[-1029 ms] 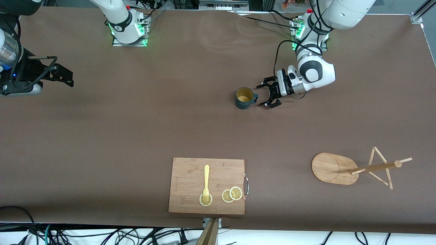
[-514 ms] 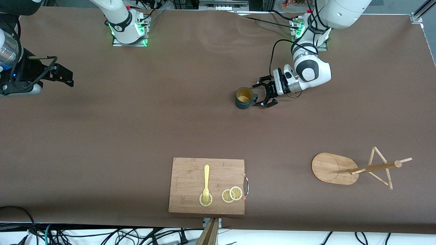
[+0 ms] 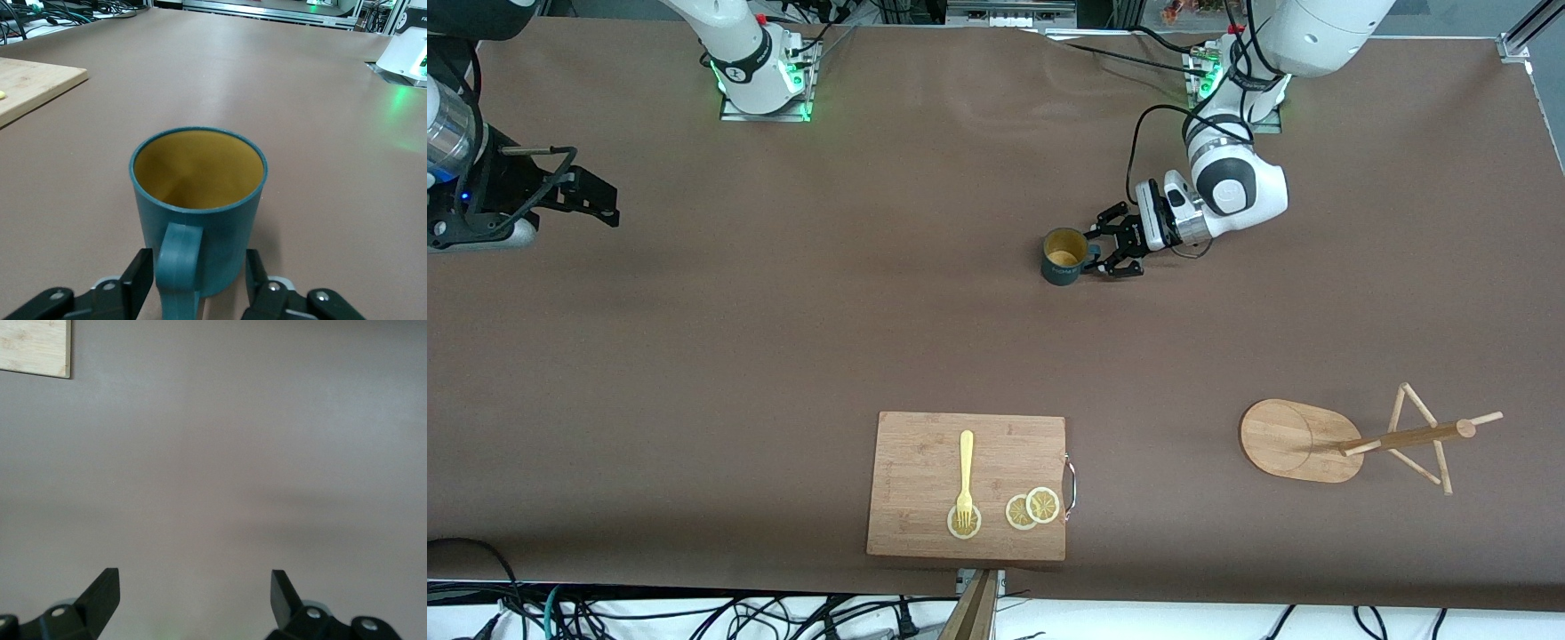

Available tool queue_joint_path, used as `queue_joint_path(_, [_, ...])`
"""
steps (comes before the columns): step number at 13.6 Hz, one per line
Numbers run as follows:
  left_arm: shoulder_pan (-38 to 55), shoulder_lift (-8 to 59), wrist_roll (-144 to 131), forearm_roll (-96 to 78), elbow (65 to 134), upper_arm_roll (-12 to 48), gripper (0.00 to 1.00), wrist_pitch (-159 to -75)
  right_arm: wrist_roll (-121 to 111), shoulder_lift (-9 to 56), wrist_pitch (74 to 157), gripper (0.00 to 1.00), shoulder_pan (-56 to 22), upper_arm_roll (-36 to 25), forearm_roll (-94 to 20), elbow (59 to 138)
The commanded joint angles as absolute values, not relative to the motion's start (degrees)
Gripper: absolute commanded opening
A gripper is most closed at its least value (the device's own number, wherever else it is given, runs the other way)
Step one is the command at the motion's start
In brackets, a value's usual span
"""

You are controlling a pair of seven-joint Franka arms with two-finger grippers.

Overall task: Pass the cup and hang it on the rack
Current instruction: 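Lift the teal mug by the handle with the left gripper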

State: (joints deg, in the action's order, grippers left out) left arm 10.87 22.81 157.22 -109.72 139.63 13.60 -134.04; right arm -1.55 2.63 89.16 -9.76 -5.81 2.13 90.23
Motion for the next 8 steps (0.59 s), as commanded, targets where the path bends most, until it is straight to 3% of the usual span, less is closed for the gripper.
queue_joint_path(1, [10.9,24.6,164.9,-113.3,138.8,13.8,0.22,-134.2,-2.3,2.8,88.2,1.0,-9.6,-5.7,2.9,89.3])
queue_joint_path(5, [10.7,24.4,164.8,-112.9,138.9,13.4,0.0,-134.1,-2.3,2.8,88.2,1.0,-9.6,-5.7,2.9,89.3])
queue_joint_path(8, [9.8,23.1,159.7,-112.4,138.9,13.3,0.0,-133.9,-2.3,2.8,88.2,1.0,-9.6,-5.7,2.9,89.3])
